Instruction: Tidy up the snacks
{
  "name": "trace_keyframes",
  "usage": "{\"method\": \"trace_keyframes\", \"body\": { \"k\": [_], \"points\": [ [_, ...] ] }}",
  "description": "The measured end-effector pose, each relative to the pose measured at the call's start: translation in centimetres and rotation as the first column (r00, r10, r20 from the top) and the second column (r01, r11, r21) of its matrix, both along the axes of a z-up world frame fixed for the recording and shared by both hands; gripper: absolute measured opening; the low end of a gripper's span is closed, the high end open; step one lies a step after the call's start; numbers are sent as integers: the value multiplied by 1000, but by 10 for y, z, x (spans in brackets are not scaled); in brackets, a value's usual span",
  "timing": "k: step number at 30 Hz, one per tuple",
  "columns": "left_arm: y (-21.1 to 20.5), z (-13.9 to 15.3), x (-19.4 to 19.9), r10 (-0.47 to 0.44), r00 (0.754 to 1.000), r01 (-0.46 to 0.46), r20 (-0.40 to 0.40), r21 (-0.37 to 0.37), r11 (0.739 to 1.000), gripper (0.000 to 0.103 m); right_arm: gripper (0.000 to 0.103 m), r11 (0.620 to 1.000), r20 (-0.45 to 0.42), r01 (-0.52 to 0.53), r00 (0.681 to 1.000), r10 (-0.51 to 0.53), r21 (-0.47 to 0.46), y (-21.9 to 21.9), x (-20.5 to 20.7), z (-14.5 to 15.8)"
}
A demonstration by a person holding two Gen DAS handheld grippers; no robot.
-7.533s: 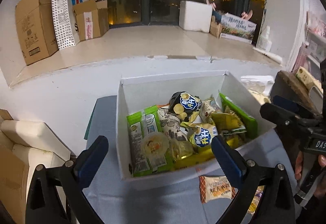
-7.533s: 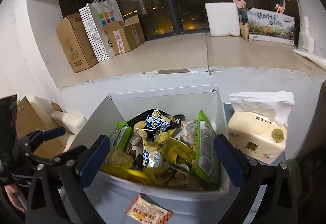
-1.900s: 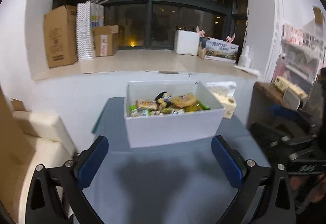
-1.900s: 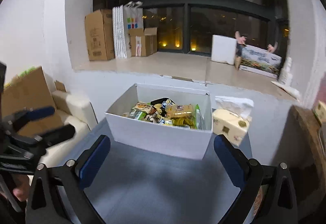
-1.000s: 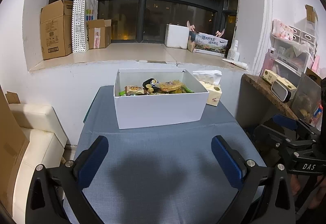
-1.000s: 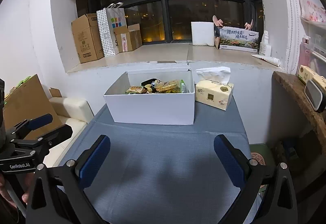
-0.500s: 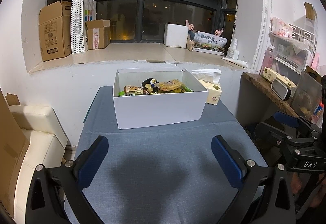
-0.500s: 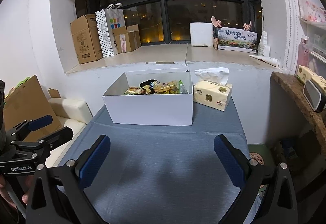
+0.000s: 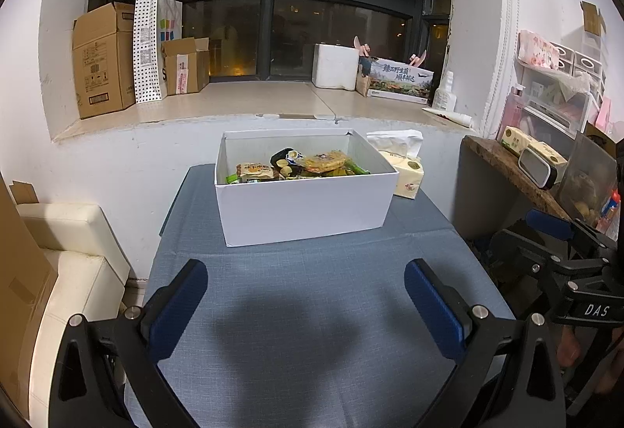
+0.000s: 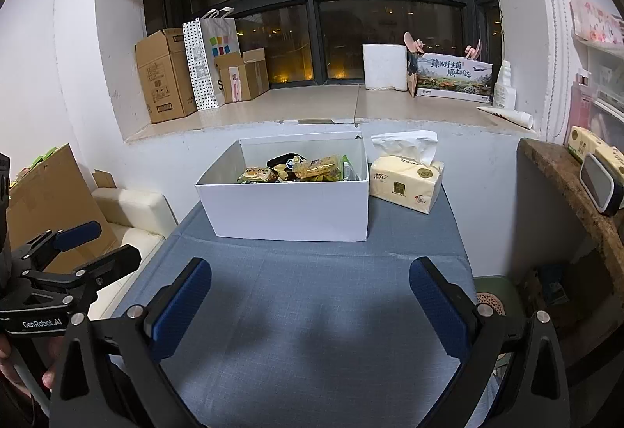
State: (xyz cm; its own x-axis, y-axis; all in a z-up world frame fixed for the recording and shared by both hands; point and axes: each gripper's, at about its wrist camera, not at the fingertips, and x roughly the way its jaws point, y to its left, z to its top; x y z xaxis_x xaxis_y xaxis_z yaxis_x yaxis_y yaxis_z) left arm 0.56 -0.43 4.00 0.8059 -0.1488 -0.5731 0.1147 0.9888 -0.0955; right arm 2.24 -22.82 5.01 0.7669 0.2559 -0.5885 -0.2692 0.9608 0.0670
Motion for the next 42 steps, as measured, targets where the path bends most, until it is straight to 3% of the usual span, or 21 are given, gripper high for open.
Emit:
{"method": "trace_keyframes", "body": {
  "k": [42],
  "points": [
    [1, 2, -3, -3, 1000, 3, 6, 10, 1000, 103, 103, 1000, 1, 8, 1000, -8, -1, 1, -2, 0]
  ]
}}
